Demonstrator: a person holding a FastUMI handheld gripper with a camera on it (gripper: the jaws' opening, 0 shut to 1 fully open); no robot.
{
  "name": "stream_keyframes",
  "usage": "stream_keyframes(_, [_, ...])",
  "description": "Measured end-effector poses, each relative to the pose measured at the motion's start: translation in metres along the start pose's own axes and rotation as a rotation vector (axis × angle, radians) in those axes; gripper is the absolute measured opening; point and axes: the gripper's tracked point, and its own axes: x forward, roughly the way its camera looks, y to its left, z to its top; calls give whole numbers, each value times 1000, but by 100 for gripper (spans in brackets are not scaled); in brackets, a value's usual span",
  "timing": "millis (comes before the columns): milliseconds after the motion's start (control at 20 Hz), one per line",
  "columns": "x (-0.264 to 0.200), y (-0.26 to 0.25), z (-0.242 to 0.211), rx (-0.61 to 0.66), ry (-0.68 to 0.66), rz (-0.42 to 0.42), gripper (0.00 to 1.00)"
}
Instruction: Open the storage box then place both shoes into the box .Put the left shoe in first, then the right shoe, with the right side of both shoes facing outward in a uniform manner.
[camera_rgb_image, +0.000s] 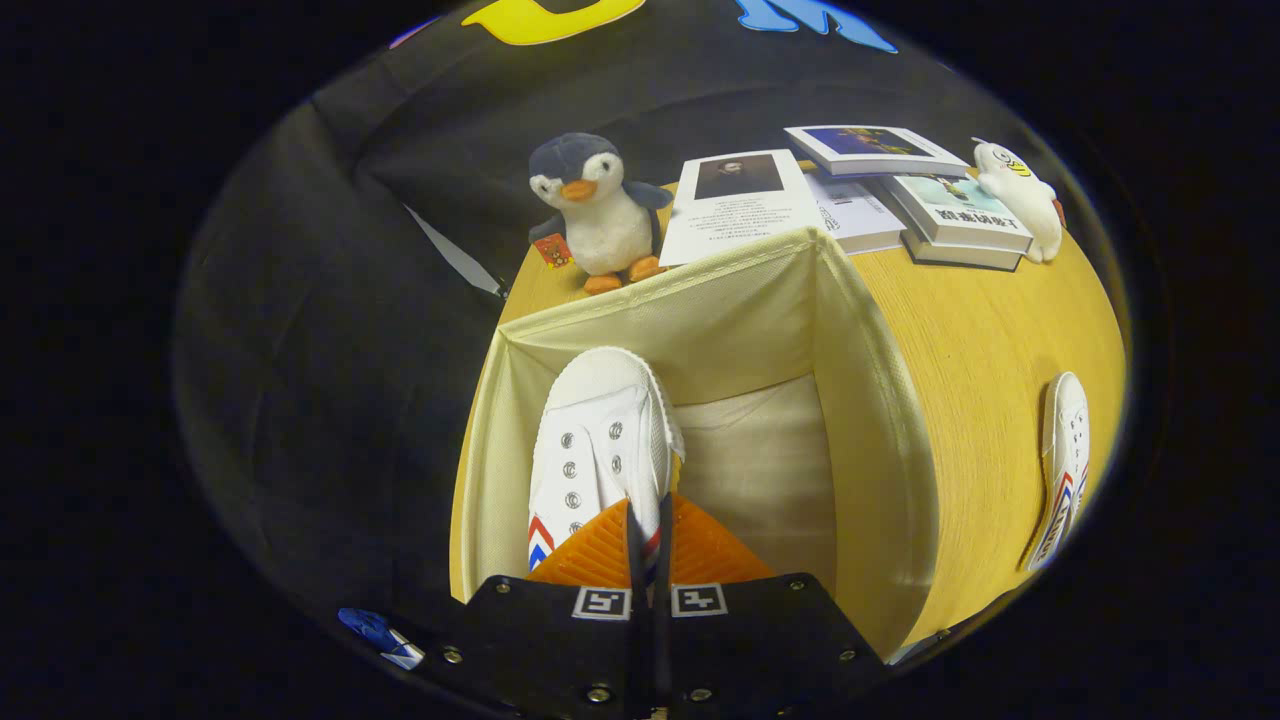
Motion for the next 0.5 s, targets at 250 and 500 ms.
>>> stream_keyframes(250, [-12, 24, 6, -22, -36, 117, 52])
stream_keyframes(500, [-47, 19, 18, -116, -92, 153, 98])
